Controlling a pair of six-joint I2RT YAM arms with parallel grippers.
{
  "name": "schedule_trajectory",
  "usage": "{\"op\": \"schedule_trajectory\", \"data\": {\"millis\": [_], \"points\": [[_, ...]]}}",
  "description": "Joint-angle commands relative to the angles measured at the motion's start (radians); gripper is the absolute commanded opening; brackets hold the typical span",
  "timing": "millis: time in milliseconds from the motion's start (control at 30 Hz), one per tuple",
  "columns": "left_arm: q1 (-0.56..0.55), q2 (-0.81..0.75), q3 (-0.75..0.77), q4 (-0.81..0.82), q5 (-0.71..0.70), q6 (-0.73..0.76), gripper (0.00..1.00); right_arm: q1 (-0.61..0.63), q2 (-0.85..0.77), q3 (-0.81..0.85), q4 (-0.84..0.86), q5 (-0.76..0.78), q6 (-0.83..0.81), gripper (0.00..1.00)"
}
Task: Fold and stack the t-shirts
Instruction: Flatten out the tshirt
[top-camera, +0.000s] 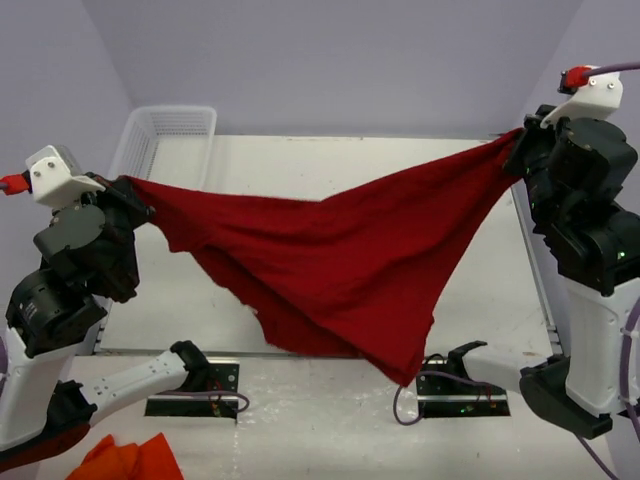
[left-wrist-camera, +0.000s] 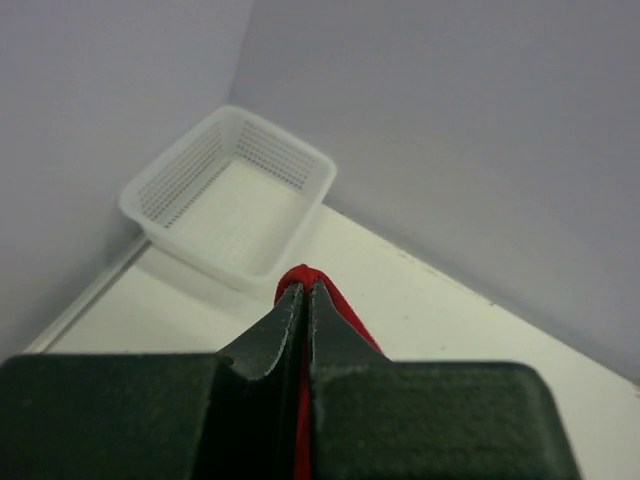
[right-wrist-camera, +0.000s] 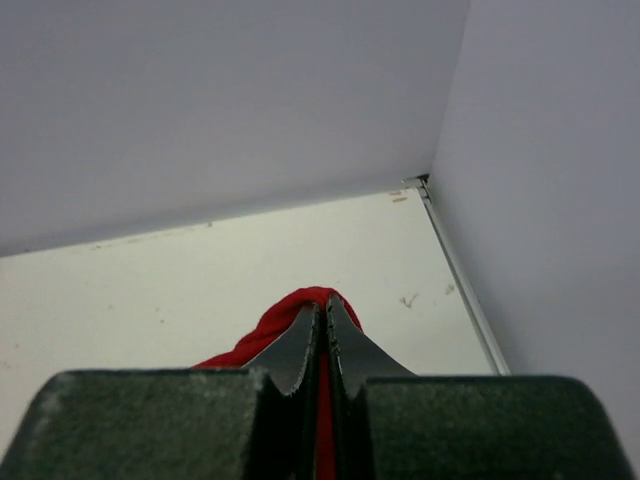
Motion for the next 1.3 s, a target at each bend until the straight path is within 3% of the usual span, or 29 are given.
{"op": "schedule_trajectory", "data": {"millis": [0,367,567,733,867,1133,1267], "points": [[0.003,-0.095,0.009,0.023,-0.137,0.053,0.00,-0.001,-0.080,0.051,0.026,0.111,-0.038,0.00],[0.003,-0.098,0.075,-0.037,0.036,0.059,0.00,0.002,-0.109,0.077,-0.018,0.085,-0.016,0.00],[0.003,-0.143,0.068,0.023,0.146,0.111,0.00,0.012,-0.140,0.113,-0.037,0.083,-0.010,0.00],[0.003,-0.091,0.028,0.110,0.212,0.166,0.00,0.013,-0.083,0.131,-0.034,0.076,-0.026,0.00],[0.003,0.024,-0.067,0.127,0.224,0.131,0.00,0.009,0.049,0.079,-0.014,0.099,-0.035,0.00],[0.019,0.258,-0.378,0.151,0.323,-0.064,0.00,-0.162,0.280,-0.140,0.031,-0.148,0.039,0.00],[0.166,0.351,-0.535,0.211,0.410,-0.094,0.00,-0.214,0.454,-0.177,0.087,-0.226,0.022,0.00]]}}
